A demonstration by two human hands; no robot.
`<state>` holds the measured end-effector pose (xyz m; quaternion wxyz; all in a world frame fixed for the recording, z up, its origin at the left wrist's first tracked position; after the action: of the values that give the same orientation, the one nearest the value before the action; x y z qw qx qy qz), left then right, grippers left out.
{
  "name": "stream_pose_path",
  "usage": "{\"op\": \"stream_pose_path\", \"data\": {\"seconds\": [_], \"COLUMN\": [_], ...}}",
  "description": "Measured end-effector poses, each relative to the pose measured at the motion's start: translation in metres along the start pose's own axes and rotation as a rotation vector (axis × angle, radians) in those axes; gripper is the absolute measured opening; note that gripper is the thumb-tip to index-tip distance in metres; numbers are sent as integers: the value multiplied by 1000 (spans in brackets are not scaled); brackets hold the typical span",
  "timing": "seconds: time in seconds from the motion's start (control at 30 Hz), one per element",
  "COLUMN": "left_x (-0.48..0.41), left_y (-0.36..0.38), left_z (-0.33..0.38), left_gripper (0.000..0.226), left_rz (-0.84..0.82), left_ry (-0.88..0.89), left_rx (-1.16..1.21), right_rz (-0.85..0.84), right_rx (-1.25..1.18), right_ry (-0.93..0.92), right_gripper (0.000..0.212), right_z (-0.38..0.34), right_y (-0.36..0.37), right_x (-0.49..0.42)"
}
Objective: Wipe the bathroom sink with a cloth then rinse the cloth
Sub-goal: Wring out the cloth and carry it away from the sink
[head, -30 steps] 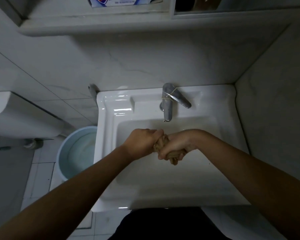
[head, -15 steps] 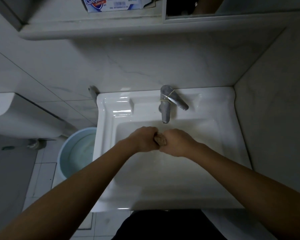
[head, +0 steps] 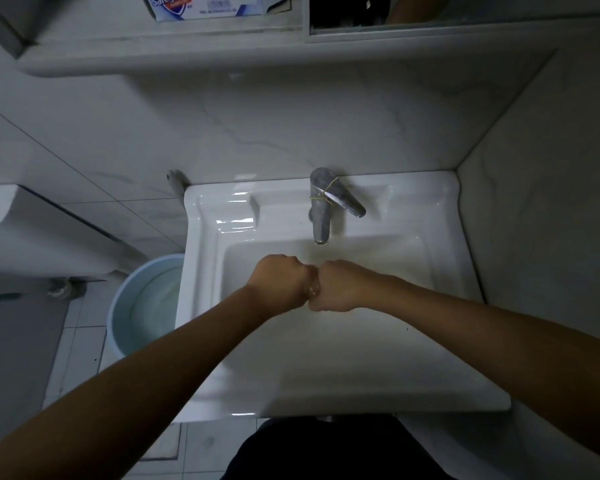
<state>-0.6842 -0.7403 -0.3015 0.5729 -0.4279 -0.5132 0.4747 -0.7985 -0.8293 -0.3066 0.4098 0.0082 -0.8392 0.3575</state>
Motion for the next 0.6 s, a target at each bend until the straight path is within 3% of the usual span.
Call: {"op": "stream_pose_path", "data": {"seconds": [0.07,0.17,0.3,0.4,0.5,0.6], "left_x": [-8,-19,-23,-19,-16,-13], "left_y": [2,4,-3,-5,-5,-3], "left_z": [-1,-2,-9,-14,-15,-15], "left_gripper": [21,24,32,44,46,19], "left_rz": [-181,-412,-768,-972,-972,-823], "left_ry": [-92,-237,-492,-548,-515,-490], "left_rx": [67,355,943,1176,1144,1005], "right_rz": [209,403,473,530,562,687], "right_rx": [258,481,611,650,618,645], "right_ry": [-117,-263,-343,-371,-455,-641], "right_gripper": [22,18,10,14,15,24], "right_z": [7,16,15,11,14,26], "right_y": [5,2,-7,-12,-12,-2], "right_x": [-4,-10,-13,-14,-11,-2]}}
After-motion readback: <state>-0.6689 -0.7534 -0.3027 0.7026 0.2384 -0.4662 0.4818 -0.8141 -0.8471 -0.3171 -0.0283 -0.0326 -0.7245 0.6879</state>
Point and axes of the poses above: each hand's wrist, its own x-axis away from the middle knuckle, its own y-axis out of the palm, z = x × y, the point moved 1 cm from there along -x, towards the middle knuckle, and after that the axes turned 3 degrees about x, right-handed, at the moved point
